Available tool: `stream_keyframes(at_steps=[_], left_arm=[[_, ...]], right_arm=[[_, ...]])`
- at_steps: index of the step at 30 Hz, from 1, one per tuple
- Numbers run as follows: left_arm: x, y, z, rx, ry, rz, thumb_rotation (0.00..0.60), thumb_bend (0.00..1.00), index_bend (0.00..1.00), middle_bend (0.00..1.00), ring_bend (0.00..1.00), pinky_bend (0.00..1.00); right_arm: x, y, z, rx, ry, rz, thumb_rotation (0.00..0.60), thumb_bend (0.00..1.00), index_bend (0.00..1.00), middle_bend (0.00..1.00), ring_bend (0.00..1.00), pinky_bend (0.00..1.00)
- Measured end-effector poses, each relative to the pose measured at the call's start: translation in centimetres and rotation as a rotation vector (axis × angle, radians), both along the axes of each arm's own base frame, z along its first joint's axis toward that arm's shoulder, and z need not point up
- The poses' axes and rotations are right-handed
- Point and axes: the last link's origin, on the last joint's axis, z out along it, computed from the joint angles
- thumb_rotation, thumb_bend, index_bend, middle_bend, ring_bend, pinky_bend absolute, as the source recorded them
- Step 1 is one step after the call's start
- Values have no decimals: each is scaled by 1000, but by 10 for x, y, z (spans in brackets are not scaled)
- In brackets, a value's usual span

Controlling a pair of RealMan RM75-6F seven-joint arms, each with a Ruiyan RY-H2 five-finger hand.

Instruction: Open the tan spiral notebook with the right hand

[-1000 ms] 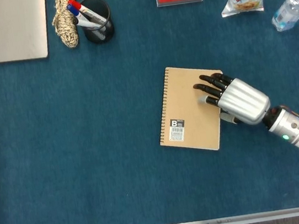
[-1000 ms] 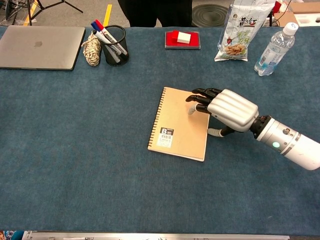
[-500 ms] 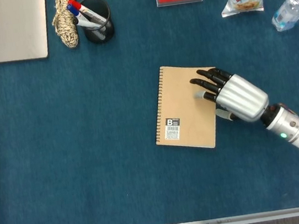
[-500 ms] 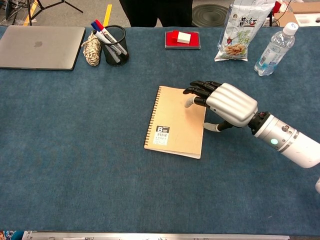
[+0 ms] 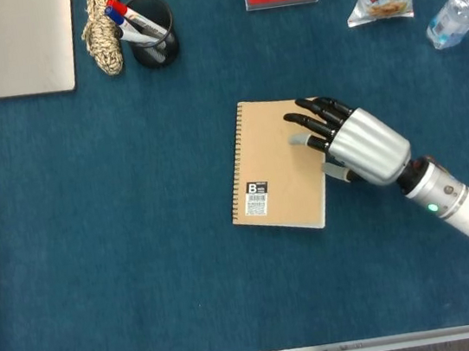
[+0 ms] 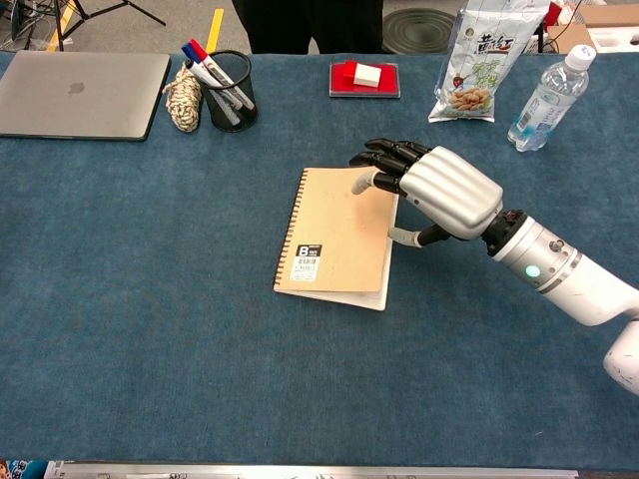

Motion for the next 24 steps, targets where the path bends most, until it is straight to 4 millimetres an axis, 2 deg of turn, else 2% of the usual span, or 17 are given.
stream_keyframes(at_steps=[13,24], left_arm=[[0,0,0,0,-1,0,600,127,394,340,351,551],[-2,-1,1,1,-7,6,600,128,394,341,351,551]], right_arm=[[32,-9,-5,-48,-103,45,600,199,316,179,91,205],[68,-20,-18,-57,-174,85,600,199,316,179,91,205]])
